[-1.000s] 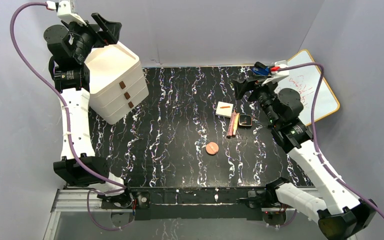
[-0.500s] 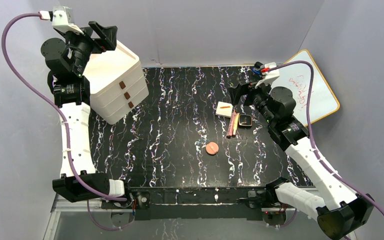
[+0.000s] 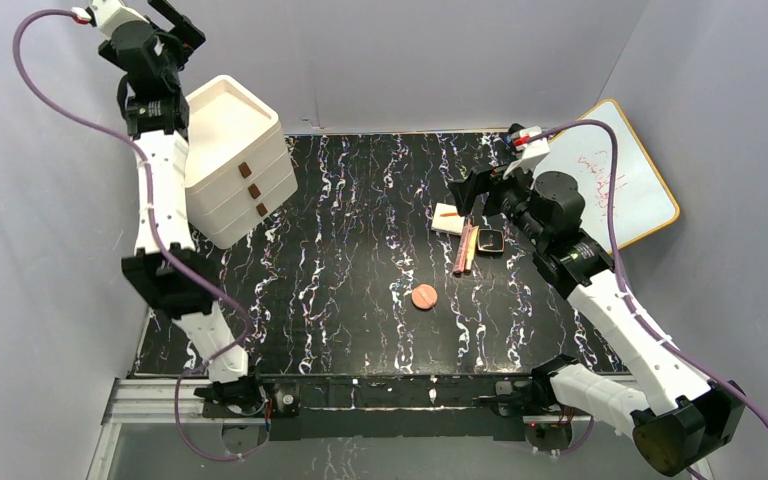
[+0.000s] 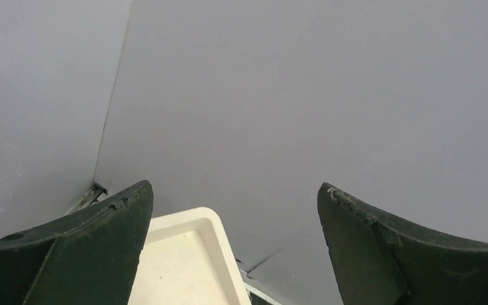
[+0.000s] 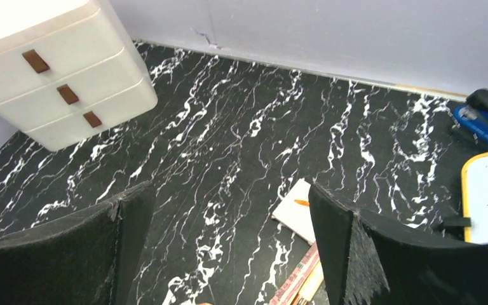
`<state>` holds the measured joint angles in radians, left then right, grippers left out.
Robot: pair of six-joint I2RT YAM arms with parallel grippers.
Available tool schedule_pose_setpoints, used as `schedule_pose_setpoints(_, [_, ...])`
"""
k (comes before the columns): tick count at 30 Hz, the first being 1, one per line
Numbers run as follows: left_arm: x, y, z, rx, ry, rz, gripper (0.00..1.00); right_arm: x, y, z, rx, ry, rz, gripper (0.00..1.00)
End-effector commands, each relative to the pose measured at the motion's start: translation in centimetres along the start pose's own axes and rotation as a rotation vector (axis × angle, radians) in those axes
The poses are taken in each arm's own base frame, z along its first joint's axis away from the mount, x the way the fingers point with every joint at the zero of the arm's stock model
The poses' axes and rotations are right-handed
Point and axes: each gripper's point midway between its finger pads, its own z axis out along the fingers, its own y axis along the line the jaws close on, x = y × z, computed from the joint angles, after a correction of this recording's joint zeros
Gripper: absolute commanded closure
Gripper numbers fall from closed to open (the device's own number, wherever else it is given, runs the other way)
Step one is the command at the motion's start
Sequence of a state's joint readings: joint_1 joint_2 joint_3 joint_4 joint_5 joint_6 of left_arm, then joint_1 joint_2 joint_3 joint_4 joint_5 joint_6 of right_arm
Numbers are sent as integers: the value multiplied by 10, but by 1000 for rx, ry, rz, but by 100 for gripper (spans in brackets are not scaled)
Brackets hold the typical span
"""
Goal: Organize the makeup
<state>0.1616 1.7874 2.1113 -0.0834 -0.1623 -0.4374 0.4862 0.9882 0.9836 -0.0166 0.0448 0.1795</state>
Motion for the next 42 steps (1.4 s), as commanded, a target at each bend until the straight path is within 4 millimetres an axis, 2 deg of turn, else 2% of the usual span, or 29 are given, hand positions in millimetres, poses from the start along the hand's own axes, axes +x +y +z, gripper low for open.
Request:
schedule_pose_setpoints(1, [33, 41, 42, -232, 13, -118, 2, -3, 9, 0, -38, 12, 27, 1])
schedule_pose_setpoints(3, [40, 40, 61, -224, 7, -137, 2, 2, 11, -1, -48, 34, 36, 1])
schedule_pose_setpoints(5, [56, 43, 80, -213, -4, -138, 1, 10, 14, -3, -65, 57, 48, 1])
schedule_pose_setpoints(7, [67, 52, 94, -235, -20, -123, 1, 18, 15, -5, -71, 80, 56, 1])
schedule_pose_setpoints(13, [87, 80, 111, -302, -59, -42, 2, 35, 16, -11, -81, 156, 64, 1])
schedule_pose_setpoints(18, [98, 109, 115, -380, -52, 18, 2, 44, 16, -13, -82, 205, 58, 2])
schedule_pose_setpoints(24, [117, 170, 119, -480, -1, 11, 2, 51, 21, -11, -104, 233, 78, 2])
schedule_pose_setpoints(27, [128, 189, 119, -498, 40, 5, 2, 52, 23, -9, -117, 244, 84, 2])
schedule_pose_setpoints(36, [166, 210, 110, -543, 165, 40, 2, 52, 30, -5, -145, 251, 93, 2])
schedule_pose_setpoints(42, [190, 212, 106, -530, 243, 58, 2, 54, 31, -7, -151, 253, 89, 2])
